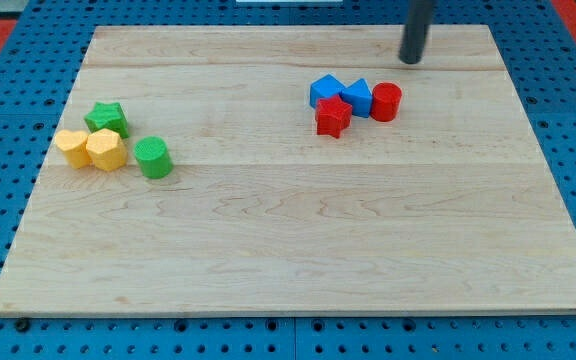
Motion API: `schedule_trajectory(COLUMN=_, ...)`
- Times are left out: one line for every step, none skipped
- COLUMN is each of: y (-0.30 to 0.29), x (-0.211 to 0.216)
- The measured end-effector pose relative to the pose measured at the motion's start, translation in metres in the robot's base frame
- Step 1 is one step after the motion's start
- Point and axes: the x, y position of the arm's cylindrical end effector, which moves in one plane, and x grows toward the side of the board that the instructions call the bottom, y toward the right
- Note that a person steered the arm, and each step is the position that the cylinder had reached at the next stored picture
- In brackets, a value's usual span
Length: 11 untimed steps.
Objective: Move the red star to the top left side of the red circle
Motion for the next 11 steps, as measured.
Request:
schedule_trajectory(y=0.012, x=0.062)
schedule_trajectory(y=0.05, x=0.095)
schedule_trajectory(y=0.048, x=0.111)
schedule_trajectory(y=0.003, x=0.144)
schedule_trajectory(y=-0.083, x=0.159)
schedule_trajectory(y=-0.148, x=0.146)
schedule_trajectory(y=-0.155, x=0.106)
schedule_trajectory(y=-0.127, x=0.095)
schedule_trajectory(y=-0.096, x=0.086)
schedule_trajectory(y=-0.072, x=0.091)
schedule_trajectory(y=-0.067, x=0.121)
